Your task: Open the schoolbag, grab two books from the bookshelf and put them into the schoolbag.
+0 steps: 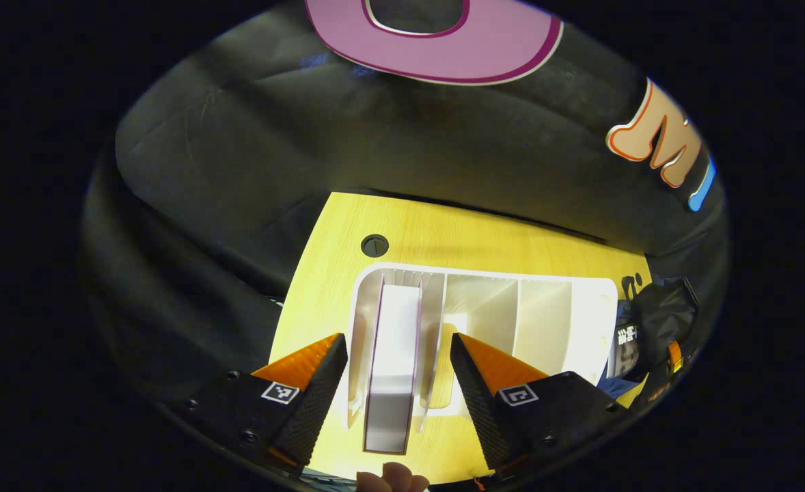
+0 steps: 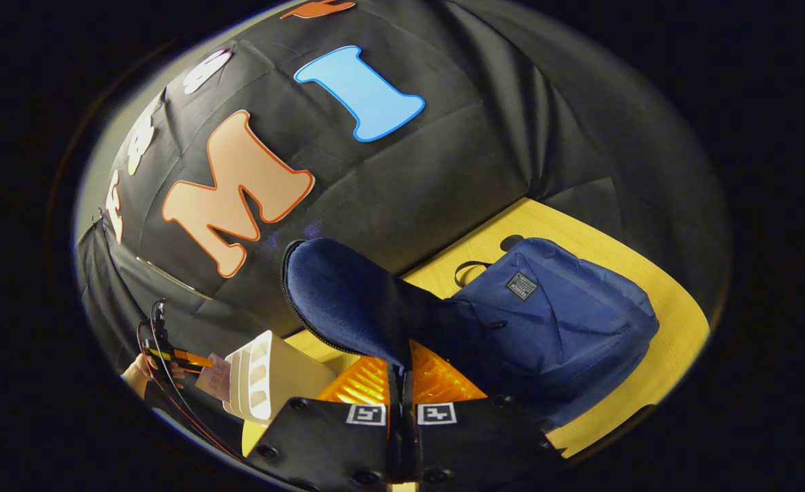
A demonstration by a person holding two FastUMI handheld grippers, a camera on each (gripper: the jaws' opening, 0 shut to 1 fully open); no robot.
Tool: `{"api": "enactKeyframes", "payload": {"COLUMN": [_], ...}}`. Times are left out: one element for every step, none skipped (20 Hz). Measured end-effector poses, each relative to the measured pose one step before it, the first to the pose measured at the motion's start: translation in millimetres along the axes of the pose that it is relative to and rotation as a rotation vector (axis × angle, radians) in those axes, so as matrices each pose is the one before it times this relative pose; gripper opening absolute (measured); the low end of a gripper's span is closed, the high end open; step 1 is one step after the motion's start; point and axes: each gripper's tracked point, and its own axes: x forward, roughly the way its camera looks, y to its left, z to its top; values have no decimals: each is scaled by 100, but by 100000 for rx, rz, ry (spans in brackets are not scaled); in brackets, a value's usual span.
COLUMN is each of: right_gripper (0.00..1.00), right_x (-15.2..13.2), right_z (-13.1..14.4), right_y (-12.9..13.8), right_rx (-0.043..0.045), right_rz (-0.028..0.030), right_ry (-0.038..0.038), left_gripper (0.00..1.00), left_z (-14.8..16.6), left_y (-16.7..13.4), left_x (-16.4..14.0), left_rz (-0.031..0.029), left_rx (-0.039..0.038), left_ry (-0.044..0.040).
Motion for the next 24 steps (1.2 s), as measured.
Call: {"api": "enactKeyframes", "payload": {"right_gripper": [3,4,2,3,3,3,4,3,3,3,2,3,2,3,3,3,2,2,4,3,3,3,3,3], "right_x": [-14,40,41,-115,-51,-38,44,61,72,-1,7,-37,28,91,-1,0,37,70,47,20,52,-83,-35,30], "right_z": [56,-49,-44,-229,-41,-216,2,10,72,78,58,-82,-32,35,-81,-105,-129,79,60,29,43,-52,-23,110], "right_y": [-17,-145,-19,-24,5,0,22,23,-34,-31,-31,-94,-72,157,-65,-57,123,23,-20,0,-32,-20,-13,-6], "right_rx": [466,599,405,253,-36,-279,-373,-106,199,283,398,338,244,68,-124,-172,-106,-201,-21,109,153,138,-53,-72], "right_rz": [-256,-265,-183,-98,-71,-93,-63,-23,-77,-34,-18,-19,-82,-10,-19,-57,-56,-20,-56,-22,58,-61,24,-13], "right_ry": [-250,-156,-22,19,238,69,-53,-27,-160,-138,-151,-38,2,33,7,98,202,-8,-71,-93,-76,13,-68,-54], "left_gripper": [89,89,89,89,89,88,87,84,83,80,74,70,72,64,56,43,40,38,37,38,37,36,36,36], "left_z": [-196,-263,-315,-358,-316,-409,-470,-472,-340,-148,-356,-226,-320,-278,-175,-123,14,-15,44,-37,-86,1,-34,228], "left_y": [92,290,213,87,94,173,-260,-310,-139,25,205,226,256,256,287,88,45,130,-26,19,66,70,29,45], "left_x": [344,321,489,324,384,260,201,23,66,16,174,38,150,89,38,228,8,-22,100,-42,-35,-65,-174,-192], "left_rz": [-751,148,419,57,-273,-70,-774,-626,-294,-23,70,298,1117,1288,1980,-619,-475,-79,-109,-166,-104,123,106,30], "left_rx": [-603,-461,-483,-292,-537,-242,-605,-174,183,356,199,-95,-194,-199,151,1530,1480,531,-920,-1160,-560,-54,424,416], "left_ry": [1350,1540,1755,2128,1568,2026,1503,1961,1621,958,1471,1073,1404,1515,1273,-165,-4,-153,-589,-105,-161,-122,85,-802]}}
